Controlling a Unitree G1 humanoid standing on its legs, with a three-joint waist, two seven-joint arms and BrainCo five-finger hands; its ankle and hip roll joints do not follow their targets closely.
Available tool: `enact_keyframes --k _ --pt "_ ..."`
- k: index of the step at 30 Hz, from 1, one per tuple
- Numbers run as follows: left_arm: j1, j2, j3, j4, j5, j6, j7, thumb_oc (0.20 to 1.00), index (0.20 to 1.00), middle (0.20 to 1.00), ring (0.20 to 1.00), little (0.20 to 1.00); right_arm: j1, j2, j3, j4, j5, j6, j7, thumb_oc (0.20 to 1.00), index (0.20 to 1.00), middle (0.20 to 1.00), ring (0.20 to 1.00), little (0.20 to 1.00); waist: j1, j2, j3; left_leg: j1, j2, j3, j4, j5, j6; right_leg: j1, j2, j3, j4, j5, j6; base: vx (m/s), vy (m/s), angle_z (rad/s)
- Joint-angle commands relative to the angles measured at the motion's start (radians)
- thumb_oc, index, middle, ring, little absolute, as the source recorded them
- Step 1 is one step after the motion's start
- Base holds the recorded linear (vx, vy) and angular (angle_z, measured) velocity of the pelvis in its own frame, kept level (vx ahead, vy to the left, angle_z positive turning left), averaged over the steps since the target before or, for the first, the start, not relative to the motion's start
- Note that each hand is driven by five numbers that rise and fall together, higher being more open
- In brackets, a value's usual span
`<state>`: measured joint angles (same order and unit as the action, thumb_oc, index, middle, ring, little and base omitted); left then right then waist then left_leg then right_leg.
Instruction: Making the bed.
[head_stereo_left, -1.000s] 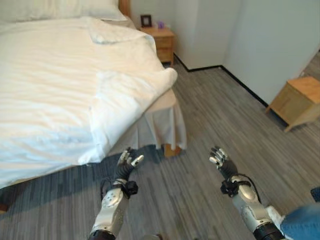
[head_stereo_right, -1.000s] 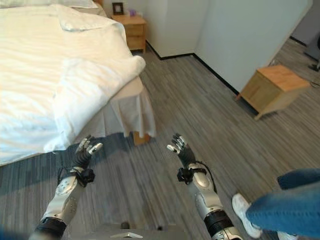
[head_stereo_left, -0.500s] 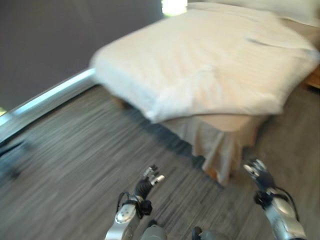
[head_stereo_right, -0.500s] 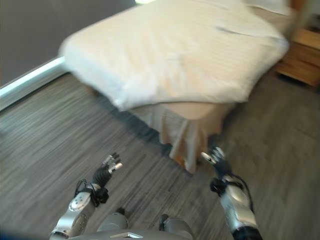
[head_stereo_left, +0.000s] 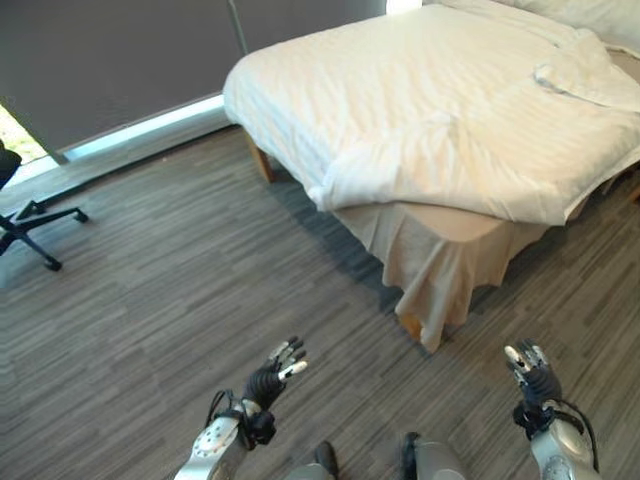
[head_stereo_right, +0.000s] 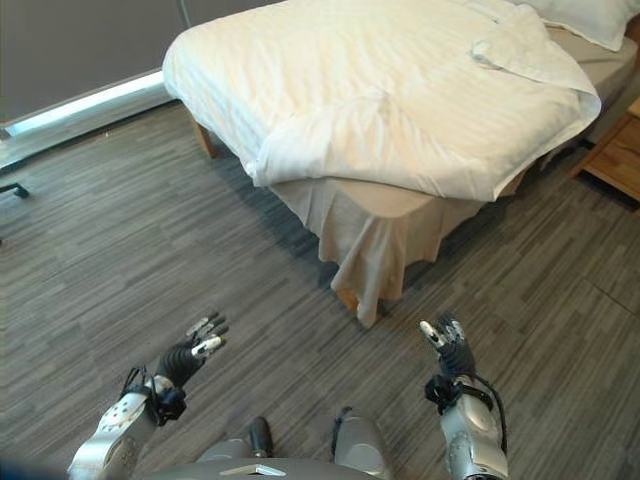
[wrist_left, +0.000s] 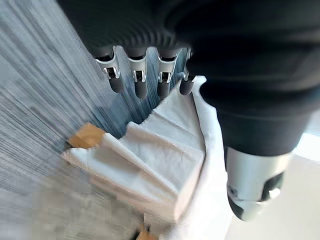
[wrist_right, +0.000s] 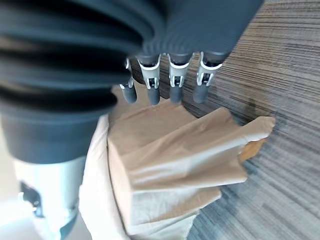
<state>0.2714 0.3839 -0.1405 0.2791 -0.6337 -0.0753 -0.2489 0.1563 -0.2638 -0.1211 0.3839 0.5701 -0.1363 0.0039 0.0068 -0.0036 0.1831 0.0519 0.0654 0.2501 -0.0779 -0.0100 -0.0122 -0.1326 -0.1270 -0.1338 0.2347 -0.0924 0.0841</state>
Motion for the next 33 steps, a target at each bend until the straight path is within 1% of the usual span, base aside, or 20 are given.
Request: enact_keyframes --k 1,3,4,6,8,12,13,14,16,17,19,21,22,24,26,27,28,30,32,33 --pt "-0.100 -0.038 0.098 -0.033 -0.119 -0.055 0.026 1.000 1.000 1.000 1.000 1.000 -0.028 -0.022 -0.016 -0.093 0.073 -0.057 0.025 1.000 1.000 1.000 1.000 1.000 0.008 -0.055 -0.018 0.012 -0.031 -0.097 -0.007 0.048 -0.028 0.154 -0.024 0.001 -0.219 0.139 0.090 0.00 -0.056 -0.18" --pt "-0.091 -0.070 0.119 -0.016 -0.136 -0.056 0.027 1.000 1.000 1.000 1.000 1.000 0.001 -0.026 -0.032 -0.102 0.073 -0.063 0.043 1.000 1.000 1.000 1.000 1.000 0.007 -0.058 -0.026 0.011 -0.030 -0.110 -0.006 0.050 -0.028 0.173 -0.019 -0.015 -0.228 0.133 0.083 -0.02 -0.067 -0.09" --pt "-0.102 -0.187 0.265 -0.004 -0.065 -0.150 0.327 1.000 1.000 1.000 1.000 1.000 -0.068 -0.113 0.061 -0.088 -0.002 -0.041 -0.018 1.000 1.000 1.000 1.000 1.000 0.084 -0.073 0.036 -0.108 0.032 -0.237 0.200 0.084 -0.105 0.269 -0.005 -0.074 -0.293 0.093 0.034 -0.10 -0.071 0.14" --pt "-0.112 -0.192 0.254 0.005 -0.072 -0.145 0.323 1.000 1.000 1.000 1.000 1.000 -0.045 -0.072 0.035 -0.071 0.056 -0.049 -0.025 1.000 1.000 1.000 1.000 1.000 0.053 -0.072 0.010 -0.074 0.030 -0.151 0.180 0.051 -0.082 0.259 -0.001 -0.091 -0.298 0.101 0.034 -0.11 -0.035 -0.01" --pt "-0.115 -0.195 0.245 0.012 -0.070 -0.144 0.322 1.000 1.000 1.000 1.000 1.000 -0.018 -0.049 0.028 -0.071 0.063 -0.056 -0.028 1.000 1.000 1.000 1.000 1.000 0.036 -0.053 -0.017 -0.030 0.030 -0.116 0.091 0.061 -0.078 0.257 0.014 -0.104 -0.302 0.101 0.034 0.01 0.049 0.18" --pt "-0.135 -0.170 0.247 0.008 -0.062 -0.157 0.349 1.000 1.000 1.000 1.000 1.000 -0.026 -0.031 0.044 -0.070 0.081 -0.060 -0.044 1.000 1.000 1.000 1.000 1.000 0.024 -0.049 -0.028 -0.019 0.019 -0.125 0.086 0.060 -0.076 0.257 0.010 -0.108 -0.307 0.109 0.037 0.00 0.066 0.11" --pt "-0.141 -0.154 0.259 0.005 -0.056 -0.161 0.353 1.000 1.000 1.000 1.000 1.000 -0.037 -0.028 0.056 -0.076 0.083 -0.060 -0.040 1.000 1.000 1.000 1.000 1.000 0.026 -0.048 -0.028 -0.017 0.007 -0.152 0.086 0.046 -0.071 0.257 0.001 -0.103 -0.302 0.112 0.042 0.02 0.198 0.14" --pt "-0.143 -0.143 0.270 0.009 -0.032 -0.168 0.367 1.000 1.000 1.000 1.000 1.000 -0.059 -0.035 0.075 -0.086 0.070 -0.056 -0.035 1.000 1.000 1.000 1.000 1.000 0.028 -0.037 -0.024 -0.012 -0.010 -0.175 0.083 0.026 -0.054 0.239 -0.025 -0.092 -0.239 0.106 0.052 0.02 0.174 0.13" --pt "-0.143 -0.143 0.271 0.009 -0.031 -0.168 0.367 1.000 1.000 1.000 1.000 1.000 -0.060 -0.035 0.075 -0.086 0.069 -0.056 -0.035 1.000 1.000 1.000 1.000 1.000 0.029 -0.037 -0.024 -0.013 -0.011 -0.175 0.084 0.026 -0.053 0.236 -0.027 -0.091 -0.234 0.103 0.052 -0.01 0.129 0.03" --pt "-0.143 -0.139 0.282 0.016 -0.030 -0.171 0.382 1.000 1.000 1.000 1.000 1.000 -0.072 -0.020 0.077 -0.106 0.074 -0.059 -0.033 1.000 1.000 1.000 1.000 1.000 0.025 -0.023 -0.005 -0.003 -0.022 -0.177 0.082 0.010 -0.028 0.163 -0.052 -0.064 -0.091 0.102 0.069 -0.03 0.233 0.06" --pt "-0.142 -0.133 0.283 0.016 -0.014 -0.166 0.384 1.000 1.000 1.000 1.000 1.000 -0.062 0.000 0.080 -0.122 0.063 -0.061 -0.026 1.000 1.000 1.000 1.000 1.000 0.010 -0.015 0.012 0.025 -0.042 -0.173 0.074 -0.006 0.004 0.078 -0.079 -0.024 0.106 0.177 0.094 0.01 0.275 -0.05" --pt "-0.144 -0.125 0.286 0.005 -0.006 -0.165 0.380 1.000 1.000 1.000 1.000 1.000 -0.048 0.012 0.084 -0.127 0.043 -0.062 -0.021 1.000 1.000 1.000 1.000 1.000 -0.006 0.005 0.041 0.057 -0.036 -0.168 0.063 -0.012 0.027 -0.004 -0.077 -0.005 0.296 0.216 0.096 0.09 0.218 -0.05" --pt "-0.134 -0.119 0.287 -0.004 0.020 -0.161 0.365 1.000 1.000 1.000 1.000 1.000 -0.024 0.015 0.076 -0.119 0.022 -0.053 -0.016 1.000 1.000 1.000 1.000 1.000 -0.017 0.015 0.047 0.083 -0.033 -0.172 0.047 -0.019 0.026 -0.060 -0.070 -0.012 0.317 0.212 0.100 0.26 0.149 0.02" --pt "-0.133 -0.118 0.289 -0.001 0.017 -0.164 0.361 1.000 1.000 1.000 1.000 1.000 -0.015 0.017 0.069 -0.109 0.016 -0.049 -0.018 1.000 1.000 1.000 1.000 1.000 -0.023 0.012 0.039 0.113 -0.038 -0.166 0.019 -0.029 0.020 -0.067 -0.077 -0.050 0.245 0.202 0.095 0.25 0.040 -0.15" --pt "-0.130 -0.125 0.297 -0.011 -0.009 -0.167 0.356 1.000 1.000 1.000 1.000 1.000 -0.004 0.021 0.059 -0.100 0.049 -0.049 -0.019 1.000 1.000 1.000 1.000 1.000 -0.038 -0.002 0.030 0.146 -0.052 -0.162 -0.008 -0.049 0.008 -0.083 -0.069 -0.091 0.074 0.204 0.095 0.24 -0.034 -0.19" --pt "-0.129 -0.124 0.297 -0.012 -0.010 -0.167 0.356 1.000 1.000 1.000 1.000 1.000 -0.004 0.020 0.059 -0.100 0.050 -0.049 -0.019 1.000 1.000 1.000 1.000 1.000 -0.039 0.003 0.030 0.149 -0.046 -0.163 -0.008 -0.052 0.006 -0.074 -0.063 -0.096 0.063 0.207 0.095 0.45 -0.096 -0.17" --pt "-0.141 -0.117 0.304 -0.013 -0.010 -0.165 0.355 1.000 1.000 1.000 1.000 1.000 0.010 0.015 0.053 -0.099 0.059 -0.052 -0.016 1.000 1.000 1.000 1.000 1.000 -0.067 -0.007 0.024 0.195 -0.048 -0.183 -0.009 -0.090 -0.015 -0.078 -0.016 -0.109 -0.157 0.246 0.103 0.60 -0.138 -0.19" --pt "-0.161 -0.104 0.310 -0.018 -0.003 -0.179 0.371 1.000 1.000 1.000 1.000 1.000 0.013 -0.001 0.056 -0.108 0.046 -0.051 -0.015 1.000 1.000 1.000 1.000 1.000 -0.080 -0.015 0.013 0.225 -0.026 -0.173 -0.009 -0.112 -0.032 -0.074 -0.017 -0.124 -0.202 0.256 0.106 0.49 -0.132 -0.08" --pt "-0.172 -0.112 0.288 -0.005 -0.018 -0.178 0.352 1.000 1.000 1.000 1.000 1.000 0.023 0.003 0.060 -0.100 0.062 -0.052 -0.008 1.000 1.000 1.000 1.000 1.000 -0.077 -0.022 -0.002 0.230 -0.010 -0.185 0.005 -0.110 -0.041 -0.038 -0.003 -0.106 -0.182 0.223 0.081 0.29 -0.124 0.13" --pt "-0.178 -0.124 0.290 0.017 -0.033 -0.183 0.349 1.000 1.000 1.000 1.000 1.000 0.011 -0.003 0.062 -0.082 0.089 -0.062 -0.007 1.000 1.000 1.000 1.000 1.000 -0.080 -0.018 -0.009 0.212 0.012 -0.186 0.095 -0.082 -0.062 -0.014 0.018 -0.100 -0.181 0.206 0.058 0.35 -0.150 0.11"
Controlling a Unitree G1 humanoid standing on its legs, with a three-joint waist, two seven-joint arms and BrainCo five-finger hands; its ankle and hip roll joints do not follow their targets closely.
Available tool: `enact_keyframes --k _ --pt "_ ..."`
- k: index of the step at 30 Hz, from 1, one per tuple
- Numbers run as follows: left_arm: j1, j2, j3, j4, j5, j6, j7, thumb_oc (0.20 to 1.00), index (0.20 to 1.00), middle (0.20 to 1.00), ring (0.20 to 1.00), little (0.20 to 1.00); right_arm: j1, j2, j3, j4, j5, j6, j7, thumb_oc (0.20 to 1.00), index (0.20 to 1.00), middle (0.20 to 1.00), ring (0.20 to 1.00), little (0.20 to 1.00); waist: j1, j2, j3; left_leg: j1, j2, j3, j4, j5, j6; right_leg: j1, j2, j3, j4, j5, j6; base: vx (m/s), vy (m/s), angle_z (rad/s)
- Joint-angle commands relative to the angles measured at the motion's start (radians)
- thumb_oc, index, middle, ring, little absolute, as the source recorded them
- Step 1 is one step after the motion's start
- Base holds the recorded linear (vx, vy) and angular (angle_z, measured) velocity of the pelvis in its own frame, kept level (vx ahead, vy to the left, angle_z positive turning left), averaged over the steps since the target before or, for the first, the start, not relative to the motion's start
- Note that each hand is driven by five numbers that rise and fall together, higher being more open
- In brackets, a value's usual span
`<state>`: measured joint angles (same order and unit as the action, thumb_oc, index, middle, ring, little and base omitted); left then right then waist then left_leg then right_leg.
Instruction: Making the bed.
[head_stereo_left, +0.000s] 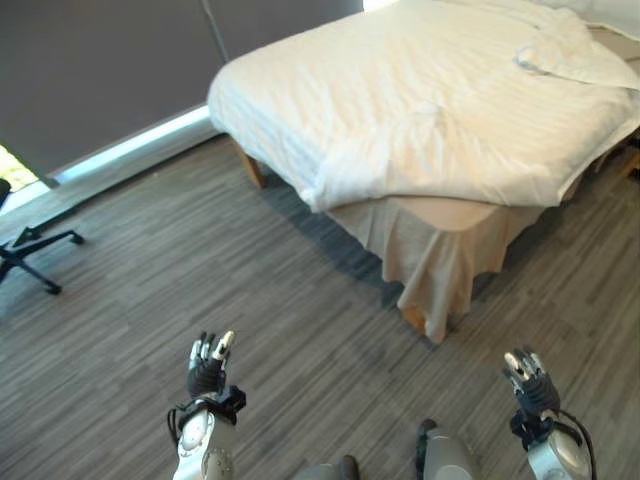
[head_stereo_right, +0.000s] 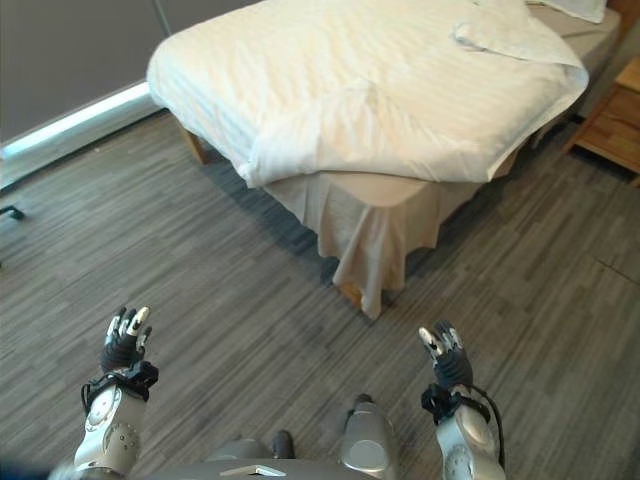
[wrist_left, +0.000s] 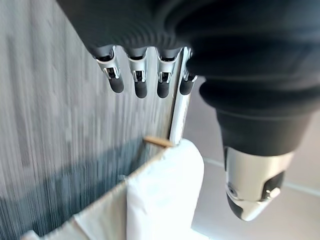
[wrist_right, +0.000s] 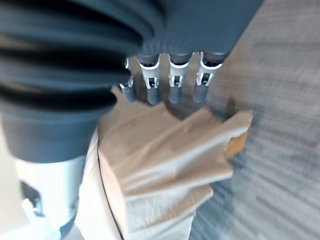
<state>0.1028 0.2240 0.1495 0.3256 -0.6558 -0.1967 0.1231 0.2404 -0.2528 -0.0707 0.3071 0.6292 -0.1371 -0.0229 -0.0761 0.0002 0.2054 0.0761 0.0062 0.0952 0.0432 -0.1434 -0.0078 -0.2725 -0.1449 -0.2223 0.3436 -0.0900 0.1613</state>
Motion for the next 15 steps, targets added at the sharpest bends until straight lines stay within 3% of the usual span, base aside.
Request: enact_keyframes --k 1,3,4,5,6,8,9,10,11,13,15 --pt "-0.025 0.029 -0.003 -0.015 -0.033 -0.063 -0.017 1.000 1.000 1.000 1.000 1.000 -0.089 -0.018 0.009 -0.006 0.065 -0.072 0.008 1.000 1.000 1.000 1.000 1.000 0.003 -0.021 -0.032 0.139 0.093 -0.013 0.105 0.112 -0.097 0.153 0.039 -0.038 -0.291 0.189 -0.038 0.34 -0.174 0.14" --pt "-0.033 0.022 -0.005 -0.020 -0.071 -0.067 -0.023 1.000 1.000 1.000 1.000 1.000 -0.108 -0.019 0.006 -0.002 0.147 -0.087 0.003 1.000 1.000 1.000 1.000 1.000 0.015 -0.042 -0.019 0.014 0.107 -0.015 0.393 0.209 -0.123 0.226 0.047 -0.046 -0.328 0.168 -0.078 0.38 -0.257 0.55" --pt "-0.024 0.027 -0.007 -0.043 -0.074 -0.069 -0.024 1.000 1.000 1.000 1.000 1.000 -0.145 -0.052 0.009 -0.007 0.134 -0.077 0.005 1.000 1.000 1.000 1.000 1.000 0.068 -0.085 0.017 -0.148 0.052 -0.072 0.556 0.224 -0.102 0.316 0.044 -0.020 -0.379 0.148 -0.101 0.39 -0.244 0.61" --pt "-0.025 0.027 -0.007 -0.043 -0.074 -0.069 -0.024 1.000 1.000 1.000 1.000 1.000 -0.146 -0.053 0.009 -0.006 0.134 -0.077 0.005 1.000 1.000 1.000 1.000 1.000 0.070 -0.082 0.020 -0.146 0.055 -0.071 0.560 0.219 -0.102 0.321 0.047 -0.019 -0.382 0.148 -0.101 0.42 -0.171 0.19" --pt "-0.023 0.024 0.005 -0.032 -0.090 -0.066 -0.027 1.000 1.000 1.000 1.000 1.000 -0.157 -0.065 0.007 0.003 0.117 -0.076 -0.001 1.000 1.000 1.000 1.000 1.000 0.084 -0.086 0.020 -0.172 0.069 -0.065 0.517 0.209 -0.093 0.347 0.047 -0.011 -0.404 0.146 -0.096 0.29 0.002 -0.50" --pt "0.002 0.018 0.006 -0.040 -0.122 -0.064 -0.038 1.000 1.000 1.000 1.000 1.000 -0.175 -0.069 -0.003 -0.001 0.125 -0.082 -0.002 1.000 1.000 1.000 1.000 1.000 0.110 -0.088 0.010 -0.178 0.140 -0.050 0.331 0.210 -0.095 0.385 0.036 -0.004 -0.419 0.127 -0.079 0.40 0.058 -0.45" --pt "0.003 0.018 0.006 -0.040 -0.122 -0.064 -0.038 1.000 1.000 1.000 1.000 1.000 -0.175 -0.069 -0.003 -0.001 0.125 -0.082 -0.002 1.000 1.000 1.000 1.000 1.000 0.114 -0.090 0.013 -0.168 0.139 -0.045 0.321 0.213 -0.096 0.388 0.035 -0.001 -0.419 0.126 -0.079 0.32 0.114 -0.16" --pt "0.011 0.018 0.005 -0.031 -0.114 -0.062 -0.038 1.000 1.000 1.000 1.000 1.000 -0.172 -0.075 -0.004 0.000 0.114 -0.081 -0.002 1.000 1.000 1.000 1.000 1.000 0.119 -0.081 0.001 -0.167 0.150 -0.046 0.183 0.222 -0.099 0.398 0.035 0.003 -0.424 0.116 -0.070 0.32 0.142 -0.19" --pt "0.026 0.019 0.003 -0.030 -0.094 -0.060 -0.037 1.000 1.000 1.000 1.000 1.000 -0.168 -0.085 0.000 -0.008 0.088 -0.080 0.002 1.000 1.000 1.000 1.000 1.000 0.142 -0.066 -0.009 -0.171 0.136 -0.103 0.046 0.257 -0.103 0.420 0.042 0.020 -0.429 0.100 -0.060 0.37 0.177 -0.20" --pt "0.028 0.014 -0.010 -0.010 -0.104 -0.055 -0.054 1.000 1.000 1.000 1.000 1.000 -0.164 -0.092 0.016 -0.009 0.048 -0.059 0.017 1.000 1.000 1.000 1.000 1.000 0.133 -0.033 -0.049 -0.077 0.140 -0.150 -0.088 0.258 -0.129 0.435 0.042 0.040 -0.411 0.070 -0.053 0.45 0.264 -0.58" --pt "0.018 0.018 -0.014 -0.009 -0.106 -0.053 -0.061 1.000 1.000 1.000 1.000 1.000 -0.165 -0.088 0.014 -0.006 0.045 -0.059 0.017 1.000 1.000 1.000 1.000 1.000 0.131 -0.031 -0.054 -0.050 0.137 -0.143 -0.111 0.255 -0.127 0.440 0.039 0.045 -0.409 0.071 -0.050 0.27 0.188 -0.85"
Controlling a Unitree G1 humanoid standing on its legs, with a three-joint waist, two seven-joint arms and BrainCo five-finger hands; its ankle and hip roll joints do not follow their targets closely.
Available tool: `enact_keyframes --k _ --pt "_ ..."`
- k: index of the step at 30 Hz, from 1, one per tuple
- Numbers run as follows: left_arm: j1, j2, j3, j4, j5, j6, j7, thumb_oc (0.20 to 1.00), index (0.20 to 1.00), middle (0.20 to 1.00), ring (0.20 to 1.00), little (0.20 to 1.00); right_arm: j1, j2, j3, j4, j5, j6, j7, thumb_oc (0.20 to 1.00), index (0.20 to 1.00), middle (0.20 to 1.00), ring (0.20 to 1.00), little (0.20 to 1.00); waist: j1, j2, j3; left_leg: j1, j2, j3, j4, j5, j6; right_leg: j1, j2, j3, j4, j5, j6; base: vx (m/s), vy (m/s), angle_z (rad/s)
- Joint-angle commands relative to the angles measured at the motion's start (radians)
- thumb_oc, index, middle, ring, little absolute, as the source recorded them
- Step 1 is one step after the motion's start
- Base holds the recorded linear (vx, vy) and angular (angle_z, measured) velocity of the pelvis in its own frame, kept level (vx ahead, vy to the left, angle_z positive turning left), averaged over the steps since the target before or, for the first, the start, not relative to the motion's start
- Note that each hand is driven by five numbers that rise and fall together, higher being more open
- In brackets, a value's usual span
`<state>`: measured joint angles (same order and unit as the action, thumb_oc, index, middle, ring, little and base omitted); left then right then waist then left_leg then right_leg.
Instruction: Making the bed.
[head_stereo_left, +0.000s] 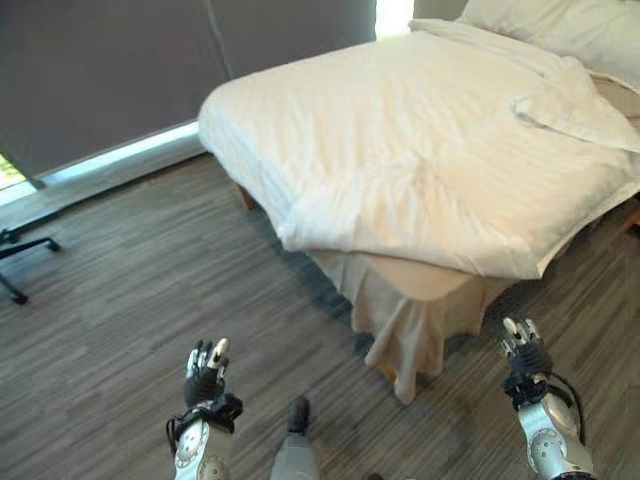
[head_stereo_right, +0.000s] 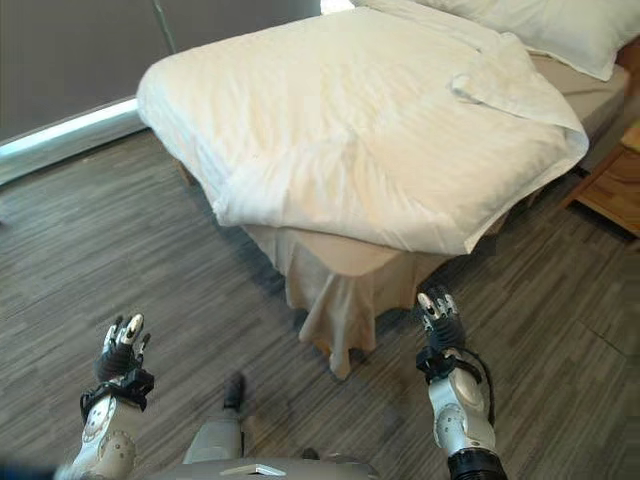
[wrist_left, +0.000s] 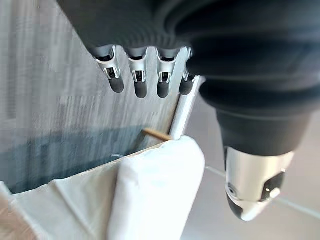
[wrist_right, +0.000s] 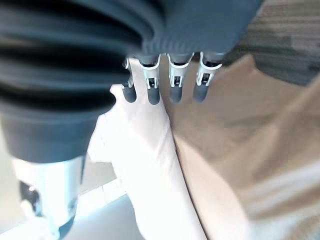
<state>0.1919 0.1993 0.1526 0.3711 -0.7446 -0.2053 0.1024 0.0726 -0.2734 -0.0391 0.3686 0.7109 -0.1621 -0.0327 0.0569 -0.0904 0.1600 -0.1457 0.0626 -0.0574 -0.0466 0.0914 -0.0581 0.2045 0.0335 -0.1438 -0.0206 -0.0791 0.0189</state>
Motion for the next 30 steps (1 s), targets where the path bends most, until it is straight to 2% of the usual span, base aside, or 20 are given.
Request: enact_keyframes --k 1,6,12,16,18,19,20,22,23,24,25,26,28,29,30 --pt "-0.079 0.042 -0.020 -0.059 -0.027 -0.042 -0.051 1.000 1.000 1.000 1.000 1.000 0.017 -0.051 -0.028 -0.071 -0.033 -0.035 0.029 1.000 1.000 1.000 1.000 1.000 -0.012 0.059 -0.023 0.192 0.062 0.016 -0.041 0.012 -0.069 -0.037 -0.147 -0.028 -0.049 0.072 0.102 0.13 0.108 -0.45" --pt "-0.097 0.050 0.002 -0.075 -0.046 -0.059 -0.038 1.000 1.000 1.000 1.000 1.000 0.052 0.001 -0.001 -0.068 -0.031 -0.022 0.040 1.000 1.000 1.000 1.000 1.000 -0.022 0.050 -0.046 0.189 0.021 0.055 -0.041 -0.031 -0.040 -0.068 -0.180 0.001 -0.059 0.094 0.131 0.13 0.193 -0.24" --pt "-0.085 0.055 0.027 -0.065 -0.028 -0.067 -0.023 1.000 1.000 1.000 1.000 1.000 0.058 0.002 -0.003 -0.063 -0.062 -0.008 0.050 1.000 1.000 1.000 1.000 1.000 -0.021 0.041 -0.048 0.190 -0.003 0.075 -0.041 -0.051 -0.017 -0.081 -0.206 0.015 -0.060 0.108 0.151 0.04 0.088 -0.01" --pt "-0.079 0.066 0.025 -0.077 0.026 -0.063 -0.021 1.000 1.000 1.000 1.000 1.000 0.071 0.016 -0.032 -0.047 -0.054 -0.013 0.044 1.000 1.000 1.000 1.000 1.000 -0.019 0.034 -0.057 0.201 -0.019 0.080 -0.041 -0.069 -0.004 -0.073 -0.223 0.013 -0.066 0.115 0.165 0.04 0.086 0.02" --pt "-0.099 0.108 0.023 -0.108 0.110 -0.068 -0.012 1.000 1.000 1.000 1.000 1.000 0.070 0.021 -0.027 -0.029 -0.055 -0.013 0.056 1.000 1.000 1.000 1.000 1.000 -0.018 0.030 -0.063 0.206 -0.023 0.086 -0.041 -0.076 0.000 -0.073 -0.227 0.015 -0.067 0.117 0.170 0.03 0.096 0.03" --pt "-0.121 0.161 0.030 -0.118 0.198 -0.067 0.001 1.000 1.000 1.000 1.000 1.000 0.070 0.017 -0.018 -0.026 -0.061 -0.011 0.065 1.000 1.000 1.000 1.000 1.000 -0.019 0.028 -0.063 0.210 -0.022 0.090 -0.041 -0.080 0.000 -0.076 -0.227 0.017 -0.067 0.117 0.172 0.03 0.116 0.00" --pt "-0.194 0.258 0.046 -0.126 0.271 -0.068 0.031 1.000 1.000 1.000 1.000 1.000 0.063 0.004 0.000 -0.017 -0.063 -0.005 0.085 1.000 1.000 1.000 1.000 1.000 -0.026 0.021 -0.059 0.211 -0.020 0.101 -0.041 -0.084 -0.001 -0.086 -0.227 0.027 -0.067 0.120 0.175 0.01 0.113 -0.02" --pt "-0.258 0.352 0.048 -0.106 0.348 -0.060 0.054 1.000 1.000 1.000 1.000 1.000 0.059 -0.001 0.011 -0.016 -0.055 -0.001 0.099 1.000 1.000 1.000 1.000 1.000 -0.036 0.015 -0.054 0.206 -0.018 0.116 -0.041 -0.087 -0.001 -0.098 -0.227 0.038 -0.067 0.128 0.179 -0.01 0.085 -0.08" --pt "-0.333 0.458 0.038 -0.062 0.411 -0.039 0.072 1.000 1.000 1.000 1.000 1.000 0.061 -0.009 0.022 -0.007 -0.046 0.006 0.112 1.000 1.000 1.000 1.000 1.000 -0.052 0.013 -0.052 0.202 -0.019 0.130 -0.041 -0.090 0.000 -0.111 -0.226 0.049 -0.067 0.138 0.186 -0.01 0.088 -0.18" --pt "-0.387 0.524 0.027 -0.026 0.435 -0.034 0.079 1.000 1.000 1.000 1.000 1.000 0.059 -0.010 0.027 0.002 -0.037 0.008 0.118 1.000 1.000 1.000 1.000 1.000 -0.062 0.011 -0.050 0.200 -0.019 0.139 -0.041 -0.092 0.001 -0.120 -0.227 0.057 -0.066 0.146 0.189 -0.01 0.065 -0.30" --pt "-0.395 0.528 0.022 -0.019 0.434 -0.036 0.079 1.000 1.000 1.000 1.000 1.000 0.057 -0.007 0.025 0.003 -0.037 0.008 0.118 1.000 1.000 1.000 1.000 1.000 -0.059 0.008 -0.048 0.199 -0.019 0.141 -0.041 -0.092 0.001 -0.122 -0.227 0.059 -0.066 0.146 0.189 -0.04 0.072 -0.49" --pt "-0.566 0.711 -0.062 0.111 0.546 0.000 0.093 1.000 1.000 1.000 1.000 1.000 0.053 -0.017 0.049 0.065 -0.018 0.016 0.129 1.000 1.000 1.000 1.000 1.000 -0.087 0.004 -0.037 0.187 -0.017 0.165 -0.041 -0.091 0.001 -0.152 -0.220 0.080 -0.061 0.165 0.199 -0.05 0.066 -0.43" --pt "-0.730 0.813 -0.175 0.211 0.623 0.017 0.102 1.000 1.000 1.000 1.000 1.000 0.043 -0.025 0.070 0.100 -0.014 0.017 0.134 1.000 1.000 1.000 1.000 1.000 -0.104 -0.001 -0.032 0.175 -0.014 0.181 -0.041 -0.088 0.000 -0.171 -0.219 0.090 -0.060 0.179 0.207 -0.04 0.059 -0.34" --pt "-0.747 0.814 -0.190 0.220 0.622 0.014 0.103 1.000 1.000 1.000 1.000 1.000 0.042 -0.021 0.066 0.102 -0.014 0.017 0.134 1.000 1.000 1.000 1.000 1.000 -0.099 -0.004 -0.031 0.174 -0.014 0.181 -0.041 -0.088 0.000 -0.173 -0.219 0.091 -0.060 0.179 0.207 -0.06 0.039 -0.37" --pt "-1.065 0.923 -0.437 0.379 0.717 0.035 0.108 1.000 1.000 1.000 1.000 1.000 0.020 -0.035 0.096 0.179 0.011 0.018 0.135 1.000 1.000 1.000 1.000 1.000 -0.136 -0.015 -0.019 0.144 -0.006 0.204 -0.041 -0.080 -0.002 -0.214 -0.212 0.099 -0.059 0.213 0.223 -0.05 0.039 -0.34"
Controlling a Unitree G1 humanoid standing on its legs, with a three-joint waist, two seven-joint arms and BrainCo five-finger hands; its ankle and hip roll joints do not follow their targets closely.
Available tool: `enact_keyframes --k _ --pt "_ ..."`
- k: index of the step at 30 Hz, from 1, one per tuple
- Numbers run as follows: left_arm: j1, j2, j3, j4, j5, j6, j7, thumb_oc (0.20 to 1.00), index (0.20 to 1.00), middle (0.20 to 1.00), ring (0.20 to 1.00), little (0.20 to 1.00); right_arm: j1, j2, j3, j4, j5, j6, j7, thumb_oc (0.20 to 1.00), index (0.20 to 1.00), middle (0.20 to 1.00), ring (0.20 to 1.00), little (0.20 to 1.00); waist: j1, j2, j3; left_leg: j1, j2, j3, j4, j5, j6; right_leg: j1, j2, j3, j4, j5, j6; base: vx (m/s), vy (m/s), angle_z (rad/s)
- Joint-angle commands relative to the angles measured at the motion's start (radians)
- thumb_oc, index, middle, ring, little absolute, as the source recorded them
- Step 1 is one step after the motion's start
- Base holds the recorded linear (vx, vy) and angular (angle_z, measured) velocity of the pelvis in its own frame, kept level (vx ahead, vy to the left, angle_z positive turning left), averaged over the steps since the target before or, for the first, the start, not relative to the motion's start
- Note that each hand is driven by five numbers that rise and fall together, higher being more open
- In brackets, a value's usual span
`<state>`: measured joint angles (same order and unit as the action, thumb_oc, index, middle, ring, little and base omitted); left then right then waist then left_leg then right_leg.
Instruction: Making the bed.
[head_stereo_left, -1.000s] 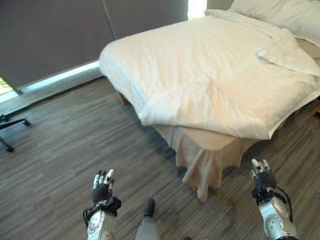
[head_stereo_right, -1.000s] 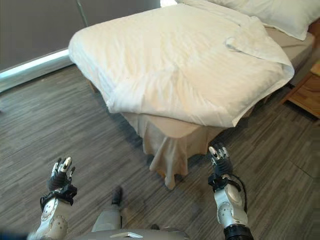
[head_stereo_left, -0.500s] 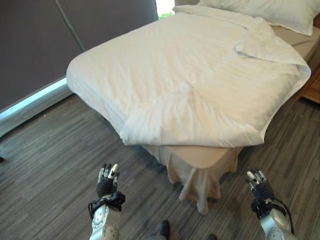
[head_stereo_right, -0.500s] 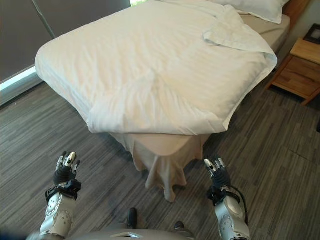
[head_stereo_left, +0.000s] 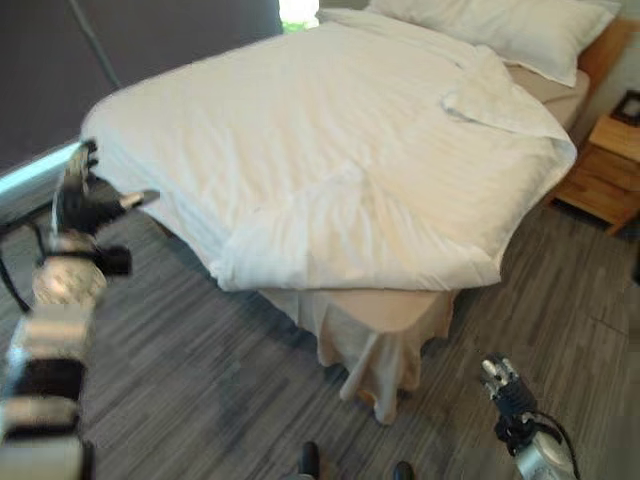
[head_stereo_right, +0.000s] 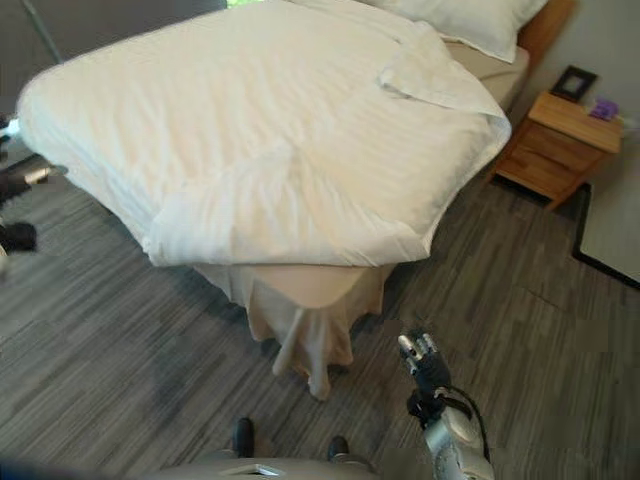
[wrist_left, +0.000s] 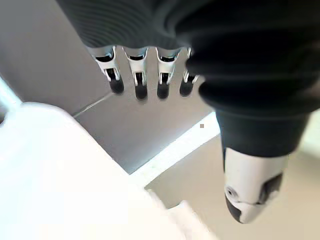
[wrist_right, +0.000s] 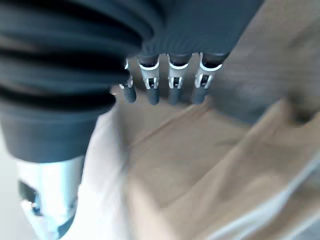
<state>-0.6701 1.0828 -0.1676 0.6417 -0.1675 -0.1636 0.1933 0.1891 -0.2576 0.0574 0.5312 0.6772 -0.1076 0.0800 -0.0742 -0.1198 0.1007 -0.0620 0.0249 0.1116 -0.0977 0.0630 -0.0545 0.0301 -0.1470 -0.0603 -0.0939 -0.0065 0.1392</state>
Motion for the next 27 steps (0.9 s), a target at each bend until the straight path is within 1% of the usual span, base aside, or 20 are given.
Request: enact_keyframes --k 1,2,4,5,6,7,9,10,11,13,17,18,20,21,22,23,24,25,26,27 --pt "-0.284 0.051 -0.185 0.158 0.150 -0.005 0.012 1.000 1.000 1.000 1.000 1.000 -0.096 -0.053 0.005 0.019 0.048 -0.037 0.025 1.000 1.000 1.000 1.000 1.000 -0.011 0.009 0.042 0.054 0.034 0.040 0.010 -0.050 -0.006 -0.049 -0.030 0.018 0.014 0.149 0.104 -0.05 0.039 -0.20" --pt "-0.301 0.050 -0.201 0.165 0.148 -0.007 0.011 1.000 1.000 1.000 1.000 1.000 -0.096 -0.048 0.002 0.019 0.048 -0.037 0.025 1.000 1.000 1.000 1.000 1.000 -0.007 0.005 0.043 0.053 0.034 0.040 0.010 -0.050 -0.006 -0.050 -0.030 0.018 0.014 0.149 0.104 0.01 0.032 -0.21" --pt "-0.480 0.049 -0.346 0.230 0.181 0.000 0.001 1.000 1.000 1.000 1.000 1.000 -0.091 -0.045 0.003 0.049 0.065 -0.033 0.031 1.000 1.000 1.000 1.000 1.000 -0.031 -0.009 0.042 0.038 0.037 0.046 0.010 -0.049 -0.009 -0.068 -0.028 0.020 0.010 0.172 0.112 0.01 0.029 -0.20" --pt "-0.534 0.045 -0.385 0.255 0.183 0.002 -0.002 1.000 1.000 1.000 1.000 1.000 -0.090 -0.043 0.005 0.062 0.070 -0.034 0.031 1.000 1.000 1.000 1.000 1.000 -0.039 -0.018 0.044 0.031 0.041 0.048 0.010 -0.047 -0.010 -0.076 -0.026 0.021 0.009 0.180 0.115 0.01 0.033 -0.10" --pt "-0.604 0.019 -0.423 0.286 0.182 0.010 -0.001 1.000 1.000 1.000 1.000 1.000 -0.088 -0.045 0.015 0.073 0.070 -0.032 0.032 1.000 1.000 1.000 1.000 1.000 -0.055 -0.024 0.045 0.019 0.044 0.051 0.010 -0.044 -0.011 -0.086 -0.023 0.025 0.007 0.188 0.118 -0.02 0.029 -0.05" --pt "-0.651 0.007 -0.455 0.318 0.168 0.001 -0.004 1.000 1.000 1.000 1.000 1.000 -0.090 -0.039 0.020 0.086 0.070 -0.030 0.036 1.000 1.000 1.000 1.000 1.000 -0.059 -0.036 0.045 0.008 0.047 0.054 0.010 -0.043 -0.012 -0.098 -0.021 0.026 0.007 0.191 0.118 -0.02 0.035 -0.07" --pt "-0.730 -0.032 -0.499 0.365 0.155 0.010 -0.011 1.000 1.000 1.000 1.000 1.000 -0.096 -0.036 0.031 0.120 0.068 -0.029 0.031 1.000 1.000 1.000 1.000 1.000 -0.080 -0.050 0.045 -0.011 0.052 0.059 0.010 -0.039 -0.014 -0.116 -0.018 0.027 0.007 0.203 0.122 -0.01 0.039 -0.06" --pt "-0.758 -0.036 -0.518 0.377 0.153 0.008 -0.013 1.000 1.000 1.000 1.000 1.000 -0.101 -0.035 0.033 0.120 0.068 -0.027 0.029 1.000 1.000 1.000 1.000 1.000 -0.084 -0.055 0.045 -0.018 0.053 0.059 0.010 -0.039 -0.014 -0.123 -0.016 0.028 0.007 0.206 0.122 -0.02 0.055 -0.17" --pt "-0.804 -0.066 -0.557 0.407 0.165 0.019 -0.033 1.000 1.000 1.000 1.000 1.000 -0.104 -0.028 0.036 0.127 0.072 -0.027 0.025 1.000 1.000 1.000 1.000 1.000 -0.096 -0.060 0.051 -0.038 0.058 0.060 0.010 -0.034 -0.016 -0.142 -0.014 0.025 0.007 0.213 0.123 -0.03 0.042 -0.20" --pt "-0.865 -0.083 -0.634 0.454 0.241 0.039 -0.048 1.000 1.000 1.000 1.000 1.000 -0.112 -0.026 0.044 0.148 0.066 -0.025 0.022 1.000 1.000 1.000 1.000 1.000 -0.106 -0.068 0.059 -0.060 0.060 0.059 0.010 -0.029 -0.018 -0.161 -0.011 0.022 0.007 0.223 0.123 -0.04 0.024 0.00" --pt "-0.921 -0.114 -0.695 0.497 0.375 0.067 -0.036 1.000 1.000 1.000 1.000 1.000 -0.102 -0.012 0.061 0.138 0.061 -0.026 0.029 1.000 1.000 1.000 1.000 1.000 -0.112 -0.081 0.065 -0.082 0.063 0.063 0.010 -0.026 -0.019 -0.181 -0.011 0.014 0.007 0.224 0.123 -0.01 0.002 0.03" --pt "-0.934 -0.125 -0.732 0.517 0.425 0.083 -0.066 1.000 1.000 1.000 1.000 1.000 -0.103 -0.014 0.067 0.138 0.058 -0.026 0.030 1.000 1.000 1.000 1.000 1.000 -0.112 -0.079 0.070 -0.090 0.063 0.061 0.010 -0.023 -0.019 -0.187 -0.012 0.015 0.007 0.226 0.123 -0.03 0.003 0.05" --pt "-0.987 -0.141 -0.813 0.528 0.538 0.107 -0.089 1.000 1.000 1.000 1.000 1.000 -0.111 -0.022 0.070 0.128 0.051 -0.024 0.032 1.000 1.000 1.000 1.000 1.000 -0.110 -0.076 0.083 -0.103 0.066 0.058 0.010 -0.023 -0.020 -0.197 -0.012 0.009 0.007 0.222 0.123 -0.05 0.005 0.08" --pt "-0.998 -0.151 -0.821 0.526 0.554 0.105 -0.090 1.000 1.000 1.000 1.000 1.000 -0.114 -0.021 0.072 0.122 0.053 -0.025 0.033 1.000 1.000 1.000 1.000 1.000 -0.112 -0.076 0.084 -0.112 0.064 0.056 0.010 -0.020 -0.019 -0.209 -0.012 0.009 0.007 0.222 0.123 -0.06 0.004 0.13" --pt "-1.005 -0.156 -0.854 0.531 0.610 0.105 -0.094 1.000 1.000 1.000 1.000 1.000 -0.118 -0.023 0.082 0.122 0.052 -0.025 0.036 1.000 1.000 1.000 1.000 1.000 -0.114 -0.076 0.089 -0.119 0.065 0.055 0.010 -0.017 -0.019 -0.216 -0.012 0.009 0.007 0.222 0.123 -0.08 0.008 0.10" --pt "-1.021 -0.169 -0.876 0.521 0.630 0.106 -0.079 1.000 1.000 1.000 1.000 1.000 -0.126 -0.028 0.095 0.109 0.055 -0.029 0.039 1.000 1.000 1.000 1.000 1.000 -0.118 -0.077 0.098 -0.133 0.064 0.051 0.010 -0.012 -0.019 -0.228 -0.011 0.012 0.007 0.222 0.123 -0.11 -0.012 0.06" --pt "-1.018 -0.176 -0.917 0.494 0.675 0.094 -0.089 1.000 1.000 1.000 1.000 1.000 -0.140 -0.036 0.105 0.072 0.068 -0.039 0.038 1.000 1.000 1.000 1.000 1.000 -0.126 -0.080 0.113 -0.159 0.065 0.047 0.010 -0.004 -0.020 -0.252 -0.010 0.013 0.007 0.230 0.123 -0.12 -0.005 0.03" --pt "-1.010 -0.170 -0.926 0.463 0.677 0.082 -0.095 1.000 1.000 1.000 1.000 1.000 -0.141 -0.040 0.109 0.048 0.072 -0.043 0.041 1.000 1.000 1.000 1.000 1.000 -0.130 -0.080 0.121 -0.173 0.066 0.045 0.010 0.000 -0.021 -0.264 -0.010 0.011 0.007 0.235 0.123 -0.08 -0.007 0.13" --pt "-1.009 -0.169 -0.925 0.462 0.677 0.082 -0.095 1.000 1.000 1.000 1.000 1.000 -0.141 -0.040 0.110 0.047 0.072 -0.042 0.041 1.000 1.000 1.000 1.000 1.000 -0.131 -0.079 0.119 -0.175 0.066 0.045 0.010 0.001 -0.021 -0.266 -0.010 0.011 0.007 0.236 0.123 -0.07 0.012 0.21" --pt "-0.999 -0.146 -0.934 0.405 0.657 0.068 -0.113 1.000 1.000 1.000 1.000 1.000 -0.139 -0.053 0.115 0.008 0.062 -0.050 0.050 1.000 1.000 1.000 1.000 1.000 -0.133 -0.073 0.137 -0.204 0.063 0.039 0.010 0.007 -0.022 -0.289 -0.013 0.006 0.007 0.238 0.122 -0.07 0.025 0.20"
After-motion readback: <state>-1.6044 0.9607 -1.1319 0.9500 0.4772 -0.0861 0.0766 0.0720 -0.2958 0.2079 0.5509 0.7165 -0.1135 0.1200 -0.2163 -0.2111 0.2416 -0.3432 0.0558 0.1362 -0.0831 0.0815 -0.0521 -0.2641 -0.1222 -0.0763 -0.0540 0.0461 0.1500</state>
